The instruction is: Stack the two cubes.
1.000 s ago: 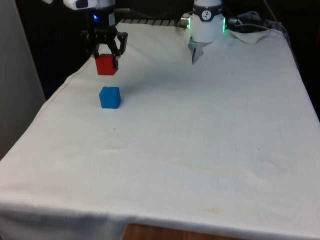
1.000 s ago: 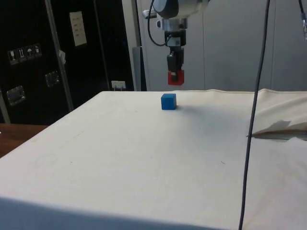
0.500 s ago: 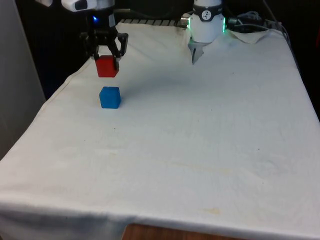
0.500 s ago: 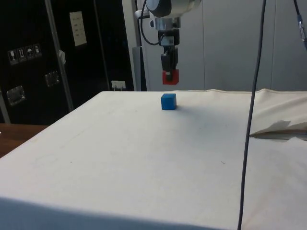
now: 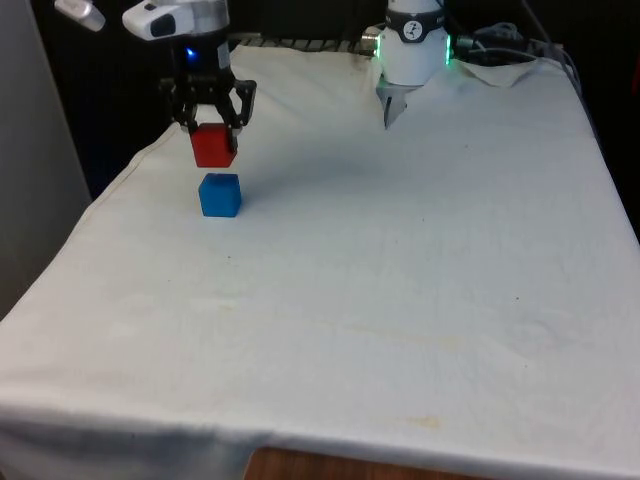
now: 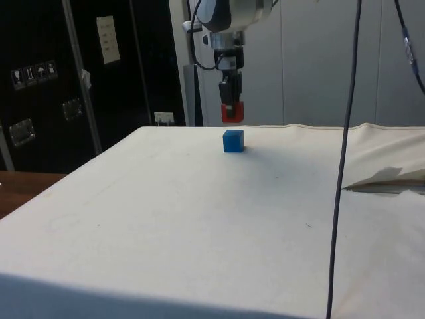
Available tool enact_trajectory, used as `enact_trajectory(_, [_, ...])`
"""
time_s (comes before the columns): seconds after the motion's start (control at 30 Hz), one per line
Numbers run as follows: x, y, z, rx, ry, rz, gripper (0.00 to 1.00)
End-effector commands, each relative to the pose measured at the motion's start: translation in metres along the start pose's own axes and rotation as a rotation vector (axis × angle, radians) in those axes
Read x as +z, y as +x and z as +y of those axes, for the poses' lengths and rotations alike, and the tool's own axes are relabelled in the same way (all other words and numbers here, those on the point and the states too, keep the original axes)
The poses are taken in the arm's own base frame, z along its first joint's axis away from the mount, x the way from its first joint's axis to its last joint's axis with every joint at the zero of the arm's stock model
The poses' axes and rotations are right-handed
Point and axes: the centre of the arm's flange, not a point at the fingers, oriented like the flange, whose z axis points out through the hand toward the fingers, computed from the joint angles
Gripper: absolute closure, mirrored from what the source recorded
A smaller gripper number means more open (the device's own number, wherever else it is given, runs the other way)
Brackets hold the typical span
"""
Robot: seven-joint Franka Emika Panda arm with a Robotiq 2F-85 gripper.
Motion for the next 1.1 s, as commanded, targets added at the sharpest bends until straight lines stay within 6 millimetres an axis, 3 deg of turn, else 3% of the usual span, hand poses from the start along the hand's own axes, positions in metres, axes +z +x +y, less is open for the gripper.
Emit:
enact_trajectory(0.0, [0.001,0.001,0.001,-0.005,0.010,0.004,0.99])
enact_trajectory(1.07, [0.030,0.006,-0.004,-0.027,0.012,-0.026,0.99])
